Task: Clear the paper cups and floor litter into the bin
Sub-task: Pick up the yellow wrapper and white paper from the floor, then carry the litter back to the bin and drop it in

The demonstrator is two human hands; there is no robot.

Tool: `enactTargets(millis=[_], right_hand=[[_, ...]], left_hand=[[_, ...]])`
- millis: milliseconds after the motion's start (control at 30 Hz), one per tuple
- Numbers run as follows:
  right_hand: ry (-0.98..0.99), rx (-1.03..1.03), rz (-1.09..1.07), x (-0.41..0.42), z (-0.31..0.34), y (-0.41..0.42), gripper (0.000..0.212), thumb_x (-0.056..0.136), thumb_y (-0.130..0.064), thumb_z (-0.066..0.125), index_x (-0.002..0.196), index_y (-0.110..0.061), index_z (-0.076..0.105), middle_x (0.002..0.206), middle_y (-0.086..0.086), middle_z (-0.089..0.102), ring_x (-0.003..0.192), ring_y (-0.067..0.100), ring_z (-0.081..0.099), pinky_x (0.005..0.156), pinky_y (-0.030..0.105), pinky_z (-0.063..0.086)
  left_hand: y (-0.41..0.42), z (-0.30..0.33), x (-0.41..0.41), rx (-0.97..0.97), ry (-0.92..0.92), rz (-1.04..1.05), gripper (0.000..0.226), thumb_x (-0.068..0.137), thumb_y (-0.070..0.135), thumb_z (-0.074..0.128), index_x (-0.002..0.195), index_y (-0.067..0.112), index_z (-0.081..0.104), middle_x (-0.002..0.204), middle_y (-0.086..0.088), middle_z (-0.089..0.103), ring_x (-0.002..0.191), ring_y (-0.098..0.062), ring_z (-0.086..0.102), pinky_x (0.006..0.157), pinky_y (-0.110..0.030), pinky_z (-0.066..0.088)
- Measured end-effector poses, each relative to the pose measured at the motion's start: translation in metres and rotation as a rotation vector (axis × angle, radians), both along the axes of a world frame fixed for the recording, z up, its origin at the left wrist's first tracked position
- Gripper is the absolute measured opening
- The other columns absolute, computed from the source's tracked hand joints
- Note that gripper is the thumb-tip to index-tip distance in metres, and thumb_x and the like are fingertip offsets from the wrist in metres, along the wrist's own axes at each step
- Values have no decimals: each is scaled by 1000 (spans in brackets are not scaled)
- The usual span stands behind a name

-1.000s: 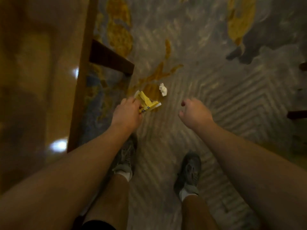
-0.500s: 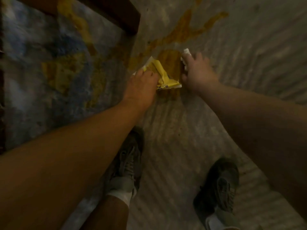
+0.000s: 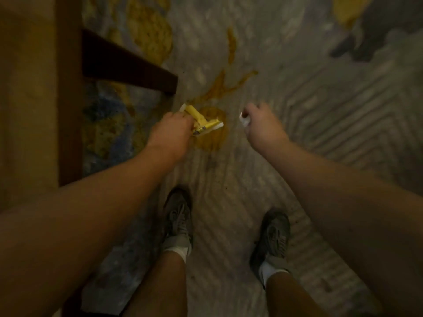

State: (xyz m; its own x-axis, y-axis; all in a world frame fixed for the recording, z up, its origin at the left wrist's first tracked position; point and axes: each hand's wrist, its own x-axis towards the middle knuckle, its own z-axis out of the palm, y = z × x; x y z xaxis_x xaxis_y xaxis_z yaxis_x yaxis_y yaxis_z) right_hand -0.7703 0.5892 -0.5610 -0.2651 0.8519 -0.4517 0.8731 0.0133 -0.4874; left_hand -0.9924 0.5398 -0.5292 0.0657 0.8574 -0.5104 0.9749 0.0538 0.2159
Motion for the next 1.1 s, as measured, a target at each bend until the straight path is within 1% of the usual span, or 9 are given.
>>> enactTargets(millis=[167, 333, 433, 567, 667, 833, 933, 1000, 1100], right_hand=[[37, 57, -263, 28, 157, -12, 21, 86, -4, 61, 107, -3, 63, 107, 24, 55, 97, 41, 55, 81, 42, 44], [47, 174, -431, 54, 326, -42, 21, 82, 2, 65, 102, -3, 66, 99, 20, 56, 92, 38, 57, 79, 37, 41], [39, 289, -531, 68, 424, -65, 22, 82, 0, 65, 103, -9, 65, 100, 11, 55, 88, 30, 58, 76, 34, 44], [-3, 454, -621, 87, 531, -100, 23, 86, -8, 64, 105, -21, 62, 101, -3, 51, 88, 15, 54, 72, 29, 45], [-71, 566, -647, 101, 592, -128, 27, 85, -14, 64, 105, -31, 59, 100, -12, 49, 95, 7, 47, 77, 22, 43], [-78, 694, -780, 138, 671, -205, 26, 89, -16, 62, 107, -33, 58, 101, -13, 51, 91, 2, 51, 75, 17, 45], [-88, 739, -888, 173, 704, -272, 26, 90, -19, 60, 107, -38, 55, 103, -18, 48, 90, -5, 51, 68, 13, 43], [-110, 777, -949, 198, 719, -325, 26, 90, -20, 60, 108, -38, 54, 103, -20, 46, 88, -2, 52, 65, 12, 42], [-152, 795, -1053, 231, 737, -413, 28, 91, -20, 62, 108, -40, 53, 101, -22, 44, 86, -4, 53, 61, 12, 42]], left_hand=[[31, 140, 8, 30, -121, -32, 25, 77, 25, 67, 101, 19, 65, 101, -9, 61, 97, -33, 58, 73, -42, 51], [52, 287, 17, 122, -179, -203, 27, 79, 27, 69, 105, 21, 63, 102, -4, 59, 97, -27, 55, 68, -39, 48], [63, 376, 29, 195, -229, -303, 24, 82, 29, 68, 104, 23, 60, 101, 0, 58, 97, -24, 54, 66, -36, 45], [68, 476, 58, 320, -296, -380, 25, 82, 30, 64, 106, 25, 61, 104, 2, 61, 97, -22, 55, 74, -39, 51], [64, 534, 90, 410, -392, -440, 21, 78, 30, 67, 99, 27, 62, 97, 4, 61, 93, -23, 57, 70, -37, 51], [23, 610, 162, 507, -529, -560, 21, 74, 25, 75, 93, 22, 65, 89, 1, 61, 83, -26, 58, 65, -37, 49], [-25, 648, 217, 554, -587, -644, 21, 74, 27, 76, 93, 23, 67, 87, 2, 61, 78, -23, 57, 60, -33, 43], [-64, 666, 253, 571, -621, -737, 20, 75, 27, 76, 94, 25, 67, 88, 6, 60, 79, -19, 56, 59, -30, 37], [-129, 687, 303, 576, -671, -867, 19, 75, 26, 75, 92, 25, 67, 84, 11, 53, 79, -18, 57, 62, -30, 38]])
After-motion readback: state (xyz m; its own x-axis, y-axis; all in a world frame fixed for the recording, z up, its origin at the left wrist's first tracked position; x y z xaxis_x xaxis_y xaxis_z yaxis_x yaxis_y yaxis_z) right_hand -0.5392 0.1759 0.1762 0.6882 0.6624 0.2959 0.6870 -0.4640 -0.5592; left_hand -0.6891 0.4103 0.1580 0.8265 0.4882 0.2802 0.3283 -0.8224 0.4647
